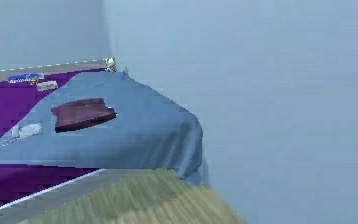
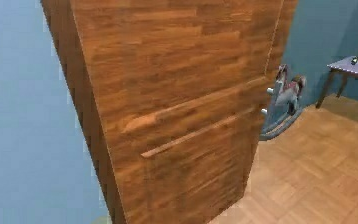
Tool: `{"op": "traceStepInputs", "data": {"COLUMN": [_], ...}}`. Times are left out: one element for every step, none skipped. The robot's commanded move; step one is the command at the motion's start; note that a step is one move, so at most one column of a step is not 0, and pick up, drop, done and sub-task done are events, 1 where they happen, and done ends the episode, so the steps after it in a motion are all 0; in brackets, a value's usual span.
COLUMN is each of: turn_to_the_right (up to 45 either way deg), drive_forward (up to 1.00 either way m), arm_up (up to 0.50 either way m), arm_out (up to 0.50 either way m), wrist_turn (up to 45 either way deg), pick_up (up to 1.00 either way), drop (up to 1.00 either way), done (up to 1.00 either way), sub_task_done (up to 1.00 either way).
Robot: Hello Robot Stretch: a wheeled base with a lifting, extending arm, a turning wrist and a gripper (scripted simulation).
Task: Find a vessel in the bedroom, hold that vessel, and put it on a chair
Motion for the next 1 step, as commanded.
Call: {"op": "traceStepInputs", "data": {"turn_to_the_right": [0.0], "drive_forward": [0.15], "arm_up": [0.00], "arm_out": [0.00], "wrist_turn": [0.0], "pick_up": [0.00], "drop": [0.00], "done": [0.00], "sub_task_done": [0.00]}}
